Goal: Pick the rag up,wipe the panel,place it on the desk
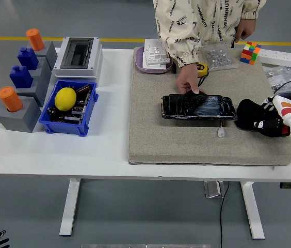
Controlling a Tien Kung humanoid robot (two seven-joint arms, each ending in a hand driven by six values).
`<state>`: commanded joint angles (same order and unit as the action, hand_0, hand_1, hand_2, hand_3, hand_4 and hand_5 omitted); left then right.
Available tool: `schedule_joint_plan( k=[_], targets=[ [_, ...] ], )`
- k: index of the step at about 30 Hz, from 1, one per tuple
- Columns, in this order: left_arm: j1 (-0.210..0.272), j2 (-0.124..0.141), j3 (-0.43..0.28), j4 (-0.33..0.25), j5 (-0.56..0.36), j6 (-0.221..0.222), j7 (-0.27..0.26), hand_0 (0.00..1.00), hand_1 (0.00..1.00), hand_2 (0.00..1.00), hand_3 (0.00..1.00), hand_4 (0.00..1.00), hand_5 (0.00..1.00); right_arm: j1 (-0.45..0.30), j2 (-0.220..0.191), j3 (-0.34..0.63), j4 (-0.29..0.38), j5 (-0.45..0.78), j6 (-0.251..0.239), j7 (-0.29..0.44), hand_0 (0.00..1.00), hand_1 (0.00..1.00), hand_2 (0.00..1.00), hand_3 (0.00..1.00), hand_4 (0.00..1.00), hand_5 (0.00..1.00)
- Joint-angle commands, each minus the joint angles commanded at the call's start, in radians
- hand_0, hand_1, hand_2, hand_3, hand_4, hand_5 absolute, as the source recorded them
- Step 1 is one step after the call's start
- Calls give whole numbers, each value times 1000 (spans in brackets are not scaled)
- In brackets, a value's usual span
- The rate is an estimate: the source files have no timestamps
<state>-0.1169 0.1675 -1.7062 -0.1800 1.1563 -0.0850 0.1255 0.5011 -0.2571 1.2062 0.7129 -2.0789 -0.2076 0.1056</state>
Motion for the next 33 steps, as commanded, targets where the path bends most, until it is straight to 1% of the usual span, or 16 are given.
schedule_joint_plan(
  k=[1,2,7,8,13,14,19,20,28,33],
  targets=[
    [0,0,-1,0,1,0,0,727,717,767,626,694,583,1,-1,0,0,-1,0,0,317,409,444,428,956,117],
    [0,0,-2,0,1,0,0,727,717,767,626,694,583,1,-1,1,0,-1,0,0,302,396,434,419,976,94],
    [0,0,-3,0,1,0,0,727,717,767,626,694,583,3,-3,3,2,-5,-2,-2,302,396,434,419,976,94],
    [0,0,-3,0,1,0,0,727,717,767,626,695,583,4,-4,4,3,-6,-2,-3,293,388,428,414,986,66],
    [0,-1,-5,0,1,0,0,727,717,767,626,695,583,8,-8,14,5,-10,-2,-5,293,388,428,414,986,66],
    [1,-1,-5,0,1,0,0,727,717,767,626,693,582,9,-9,15,6,-11,-3,-5,286,386,427,416,992,43],
    [1,-1,-7,0,2,-1,-1,727,717,767,626,693,582,19,-14,25,10,-17,-3,-7,286,386,427,416,992,43],
    [1,-1,-8,0,3,-1,-2,727,717,767,626,693,582,22,-16,27,12,-19,-3,-7,284,386,427,418,998,21],
    [3,1,-15,0,8,-1,-3,727,718,767,626,694,582,43,-22,28,16,-29,-2,-11,283,383,426,419,998,10],
    [7,4,-18,0,10,-2,-3,727,717,767,626,693,582,70,-19,26,15,-35,1,-14,291,382,426,418,998,7]
  ],
)
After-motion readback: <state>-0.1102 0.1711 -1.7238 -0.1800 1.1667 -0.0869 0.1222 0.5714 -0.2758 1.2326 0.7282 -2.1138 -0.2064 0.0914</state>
